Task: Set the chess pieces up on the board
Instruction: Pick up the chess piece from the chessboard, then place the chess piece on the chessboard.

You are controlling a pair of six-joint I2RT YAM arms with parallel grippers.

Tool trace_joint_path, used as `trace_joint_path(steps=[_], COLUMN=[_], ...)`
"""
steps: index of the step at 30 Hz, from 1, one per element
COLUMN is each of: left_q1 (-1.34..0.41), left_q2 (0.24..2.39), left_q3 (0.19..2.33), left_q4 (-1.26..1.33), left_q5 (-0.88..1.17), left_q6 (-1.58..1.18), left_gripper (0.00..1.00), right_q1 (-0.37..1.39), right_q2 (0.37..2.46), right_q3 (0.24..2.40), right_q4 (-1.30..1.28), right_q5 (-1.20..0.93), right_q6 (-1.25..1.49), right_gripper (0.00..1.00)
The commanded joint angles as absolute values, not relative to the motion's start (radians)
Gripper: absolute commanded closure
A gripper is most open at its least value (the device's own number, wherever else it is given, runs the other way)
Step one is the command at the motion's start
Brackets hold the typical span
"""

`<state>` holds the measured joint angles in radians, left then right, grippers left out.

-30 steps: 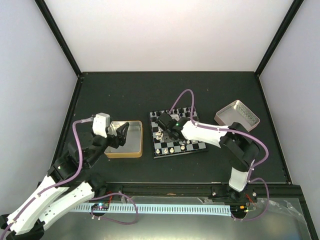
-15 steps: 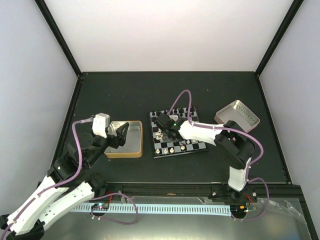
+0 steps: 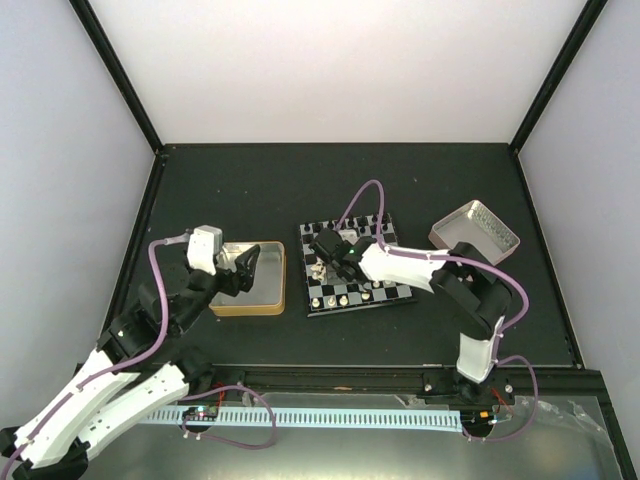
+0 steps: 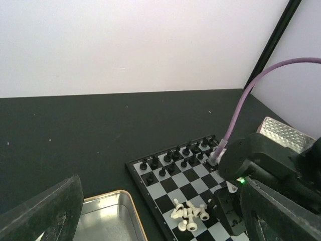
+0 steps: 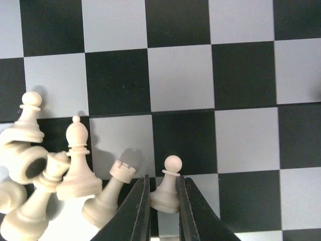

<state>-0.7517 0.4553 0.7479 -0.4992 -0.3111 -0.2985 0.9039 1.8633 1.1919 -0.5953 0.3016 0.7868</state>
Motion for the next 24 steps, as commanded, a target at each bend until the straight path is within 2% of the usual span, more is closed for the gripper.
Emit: trace_joint_path(steps=[1,4,8,18,22,24], left_q1=[-0.746,-0.746,-0.746,-0.735,-0.716,-0.699], left_q2=[0.482,0.496,0.547,0.768,0.833,0.857], left_q3=[0.759,0.757,0.761,0.973,1.015,1.024], left_q4=[-0.481,-0.459,-0.388,-0.393,-0.418,-0.416], left_q5=[-0.307,-0.258,-0.093,0.252,0.372,0.434], left_q6=[-0.305,-0.348,-0.436,-0.571,-0.618,-0.637], left_gripper=[0.12,0.12,0.06,0.04,0.05,0.11], right_q1=[0.910,0.909,0.910,0.909,0.909,0.910], right_q2=[1.740,1.610,1.441,1.139,1.069,1.047], right_q3=[1.109,1.005,0.895,0.761,0.737,0.716], right_q4=[-0.461,-0.280,-0.064,0.215,0.246,0.271], right_q5=[0.351,0.314,0.205,-0.198,-0.343,-0.403], right_q6=[0.705,0.565,0.379,0.034,-0.022,-0.065], right_gripper=[0.92,0.92,0.92,0.91,0.91,0.92])
